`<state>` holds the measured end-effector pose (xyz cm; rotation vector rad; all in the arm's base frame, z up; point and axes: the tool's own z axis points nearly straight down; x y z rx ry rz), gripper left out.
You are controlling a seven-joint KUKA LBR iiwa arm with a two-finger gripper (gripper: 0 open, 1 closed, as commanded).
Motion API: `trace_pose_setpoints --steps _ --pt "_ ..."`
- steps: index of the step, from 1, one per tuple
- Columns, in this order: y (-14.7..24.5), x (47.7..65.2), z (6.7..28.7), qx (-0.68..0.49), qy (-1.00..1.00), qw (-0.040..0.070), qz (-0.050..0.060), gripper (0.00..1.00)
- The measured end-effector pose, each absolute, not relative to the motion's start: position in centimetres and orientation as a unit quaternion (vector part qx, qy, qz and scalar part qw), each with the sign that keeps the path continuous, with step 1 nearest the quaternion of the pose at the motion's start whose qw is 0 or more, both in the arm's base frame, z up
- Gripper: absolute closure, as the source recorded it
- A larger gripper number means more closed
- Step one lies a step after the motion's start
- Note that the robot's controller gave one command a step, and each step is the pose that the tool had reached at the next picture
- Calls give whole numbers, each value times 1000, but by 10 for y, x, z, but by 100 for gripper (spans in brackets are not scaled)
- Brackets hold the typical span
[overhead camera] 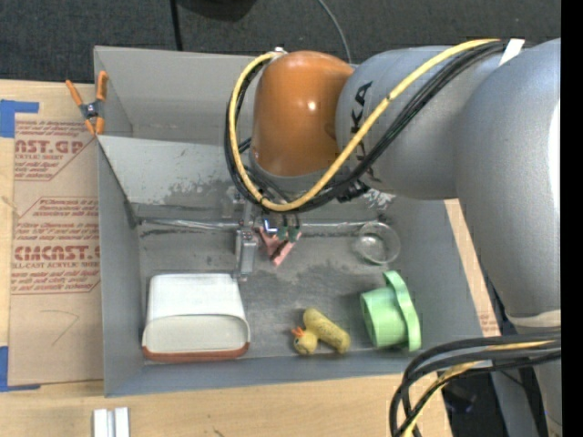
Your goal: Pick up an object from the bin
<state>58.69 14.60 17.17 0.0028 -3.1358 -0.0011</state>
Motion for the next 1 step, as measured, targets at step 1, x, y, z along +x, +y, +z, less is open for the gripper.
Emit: trace_pose_setpoints --steps 1 --pt "145 588 177 0 -1000 -1 -1 0"
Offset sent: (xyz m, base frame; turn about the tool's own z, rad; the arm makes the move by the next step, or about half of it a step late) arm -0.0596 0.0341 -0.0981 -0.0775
